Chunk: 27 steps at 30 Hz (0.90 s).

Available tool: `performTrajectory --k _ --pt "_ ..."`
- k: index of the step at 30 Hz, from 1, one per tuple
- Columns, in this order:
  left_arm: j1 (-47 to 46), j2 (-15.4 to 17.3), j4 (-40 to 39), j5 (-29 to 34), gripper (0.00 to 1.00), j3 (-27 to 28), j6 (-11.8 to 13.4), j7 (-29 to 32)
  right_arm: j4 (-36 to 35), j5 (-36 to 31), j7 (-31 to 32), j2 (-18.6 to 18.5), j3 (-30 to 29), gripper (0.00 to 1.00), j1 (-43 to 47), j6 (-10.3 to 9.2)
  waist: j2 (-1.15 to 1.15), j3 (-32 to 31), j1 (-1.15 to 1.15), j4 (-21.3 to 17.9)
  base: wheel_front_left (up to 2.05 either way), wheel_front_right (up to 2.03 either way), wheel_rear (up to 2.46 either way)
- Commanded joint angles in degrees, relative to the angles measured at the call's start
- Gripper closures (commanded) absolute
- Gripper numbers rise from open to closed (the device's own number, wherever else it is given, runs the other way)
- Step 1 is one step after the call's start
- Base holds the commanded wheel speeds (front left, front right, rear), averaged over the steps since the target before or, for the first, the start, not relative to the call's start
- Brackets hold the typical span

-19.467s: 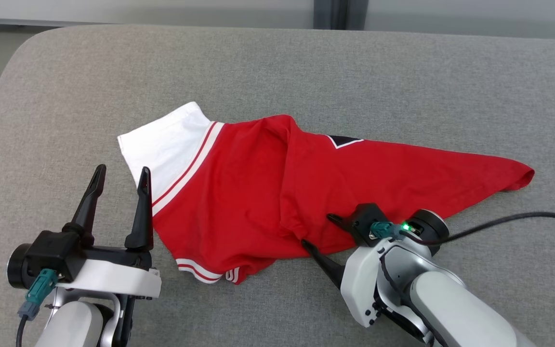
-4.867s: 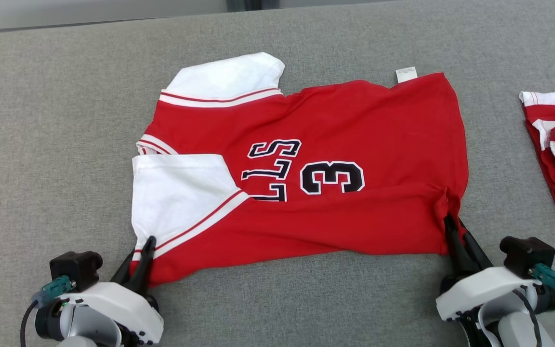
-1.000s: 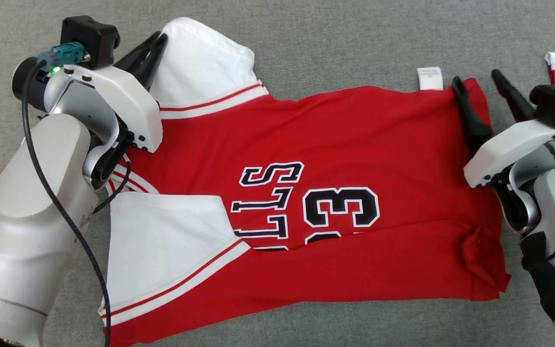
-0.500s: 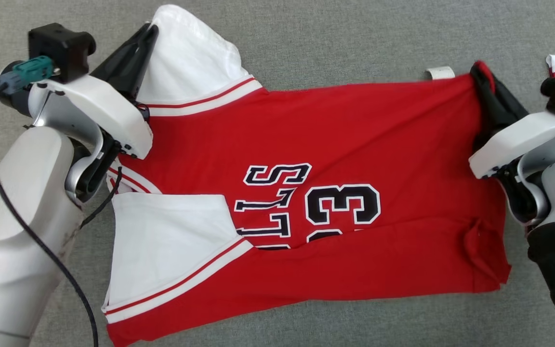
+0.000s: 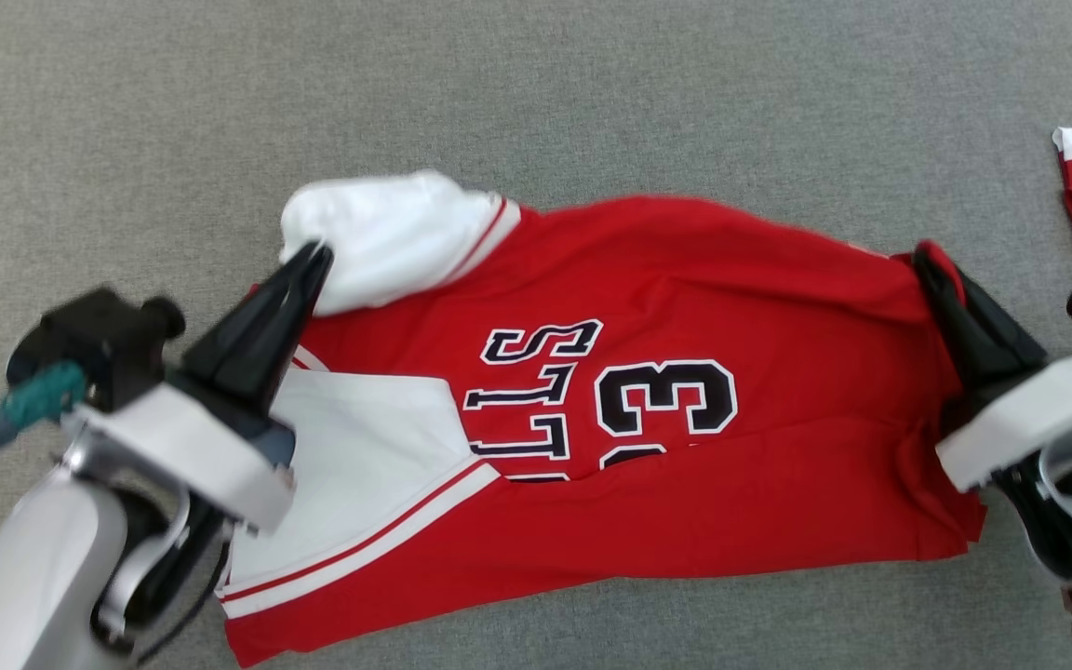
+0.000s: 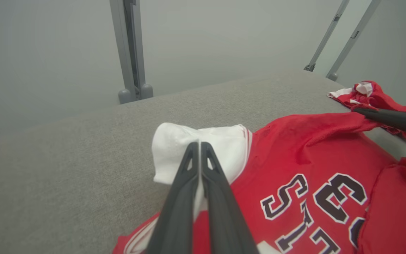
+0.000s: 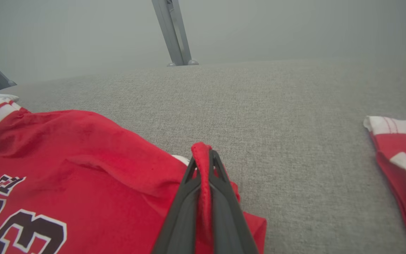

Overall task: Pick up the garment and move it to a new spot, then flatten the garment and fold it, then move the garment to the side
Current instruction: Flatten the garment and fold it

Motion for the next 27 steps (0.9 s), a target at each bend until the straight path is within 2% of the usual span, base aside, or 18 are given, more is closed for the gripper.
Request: performTrajectory --k 1,9,13,16,17,18,19,20,21,27 --pt "2.39 1.13 -2.27 -0.47 1.0 0.7 1.21 0.2 -1.56 -0.66 0.77 -0.54 -1.08 1.0 2.3 0.02 0.0 -0.35 0.0 0.15 0.0 0.0 0.0" --pt "15.6 5.6 -11.74 -2.81 1.0 0.82 6.22 3.44 -7.38 -1.68 3.91 3.18 -6.4 1.0 12.04 0.02 0.0 -1.38 0.0 0.3 0.0 0.0 0.0" --pt "19.36 5.11 -13.54 -4.77 1.0 1.47 8.27 3.3 -8.29 -2.62 4.5 4.65 -7.66 1.0 14.64 0.02 0.0 -1.55 0.0 0.58 0.0 0.0 0.0" --pt "21.05 5.04 -13.05 -5.68 1.0 1.21 8.9 3.74 -8.06 -2.94 5.08 5.7 -7.96 1.0 16.15 0.03 0.0 -1.82 0.0 0.95 0.0 0.0 0.0" --pt "21.2 4.74 -12.79 -5.88 1.0 1.01 8.93 3.86 -7.84 -3.14 5.13 6.03 -8.38 0.85 16.63 0.02 0.0 -1.94 0.0 1.09 0.0 0.0 0.0" --pt "21.35 4.68 -12.42 -6.0 1.0 0.91 8.88 3.86 -7.74 -3.13 5.17 6.45 -8.65 0.34 17.12 0.03 0.0 -2.09 0.0 1.19 0.0 0.0 0.0" --pt "21.53 4.31 -11.93 -6.55 0.76 0.83 8.78 3.83 -7.67 -3.32 5.02 6.85 -8.94 0.0 17.46 0.02 0.0 -2.23 0.0 1.31 0.0 0.0 0.0" --pt "21.49 3.81 -11.3 -6.7 0.36 0.98 8.95 3.38 -7.67 -3.29 4.87 7.28 -9.19 0.0 17.98 0.03 0.0 -2.43 0.0 1.41 0.0 0.0 0.0" --pt "21.3 3.4 -10.75 -6.71 0.0 1.0 8.95 2.99 -7.76 -3.36 4.59 7.6 -9.62 0.0 18.62 0.02 0.0 -2.68 0.0 1.53 0.0 0.0 0.0" --pt "21.16 1.32 -8.9 -7.08 0.0 2.5 9.34 -1.0 -10.94 -4.15 3.63 9.79 -11.93 0.0 22.15 0.03 0.0 -3.9 0.0 1.31 0.0 0.0 0.0"
